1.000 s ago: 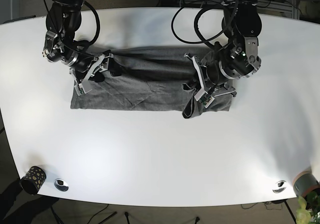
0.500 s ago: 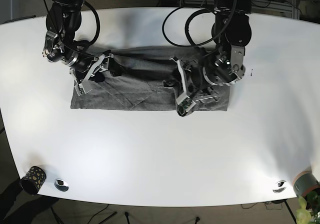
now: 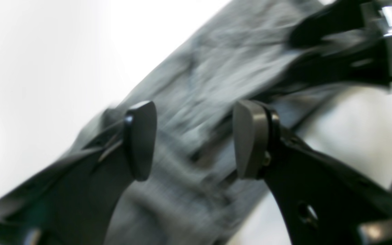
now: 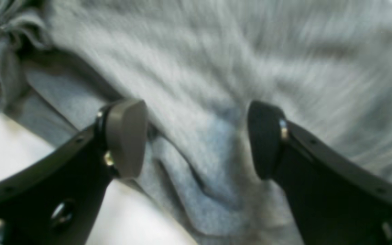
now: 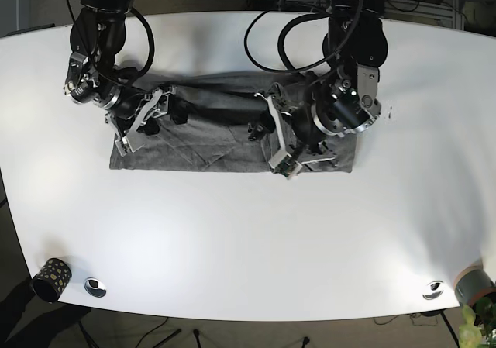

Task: Fold the T-shirt properly

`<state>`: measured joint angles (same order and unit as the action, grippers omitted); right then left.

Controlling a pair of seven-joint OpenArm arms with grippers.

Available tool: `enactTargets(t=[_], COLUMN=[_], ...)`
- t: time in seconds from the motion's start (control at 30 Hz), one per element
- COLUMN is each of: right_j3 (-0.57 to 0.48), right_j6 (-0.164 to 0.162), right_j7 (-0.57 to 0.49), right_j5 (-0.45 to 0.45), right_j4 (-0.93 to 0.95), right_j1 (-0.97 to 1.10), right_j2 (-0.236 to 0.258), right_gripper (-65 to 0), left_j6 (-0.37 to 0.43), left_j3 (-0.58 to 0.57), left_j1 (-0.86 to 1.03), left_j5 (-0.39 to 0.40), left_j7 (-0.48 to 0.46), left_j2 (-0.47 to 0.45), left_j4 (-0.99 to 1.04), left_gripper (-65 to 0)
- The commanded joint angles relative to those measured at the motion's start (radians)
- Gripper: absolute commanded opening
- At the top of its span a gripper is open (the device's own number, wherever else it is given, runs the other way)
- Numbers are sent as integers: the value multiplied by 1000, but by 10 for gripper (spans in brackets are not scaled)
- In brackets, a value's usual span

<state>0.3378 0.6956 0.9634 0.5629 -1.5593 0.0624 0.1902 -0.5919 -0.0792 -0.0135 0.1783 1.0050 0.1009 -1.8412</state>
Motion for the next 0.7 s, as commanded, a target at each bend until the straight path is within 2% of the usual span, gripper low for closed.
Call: enactTargets(t=[0.0, 0.07, 0.17, 0.3, 0.43, 0.5, 0.6, 0.67], right_j3=[25, 28, 1, -108, -214, -271, -337, -377], right_j6=[3, 3, 3, 3, 3, 3, 3, 3], right_j7=[4, 33, 61, 62, 62, 62, 62, 62], right_j5=[24, 24, 24, 22, 22, 21, 18, 18], right_j4=[-77, -129, -200, -266, -292, -286, -261, -232], right_j1=[-20, -20, -23, -22, -42, -69, -117, -151], right_j2=[5, -13, -14, -16, -22, -47, -77, -94], right_gripper=[-206, -206, -206, -206, -206, -206, -206, -206], left_j6=[-1, -1, -3, -4, -6, -30, -106, -106], left_j3=[45, 95, 166, 230, 235, 235, 235, 235], left_j1=[-16, -15, -13, 4, 4, 2, 1, 1], left_j5=[11, 13, 13, 14, 14, 14, 13, 11], left_j7=[-21, -22, -22, -24, -25, -25, -25, -25], left_j2=[-19, -40, -79, -106, -143, -151, -155, -157], left_j4=[-19, -18, -8, 13, 47, 58, 77, 82], left_gripper=[-319, -319, -331, -421, -539, -604, -649, -649])
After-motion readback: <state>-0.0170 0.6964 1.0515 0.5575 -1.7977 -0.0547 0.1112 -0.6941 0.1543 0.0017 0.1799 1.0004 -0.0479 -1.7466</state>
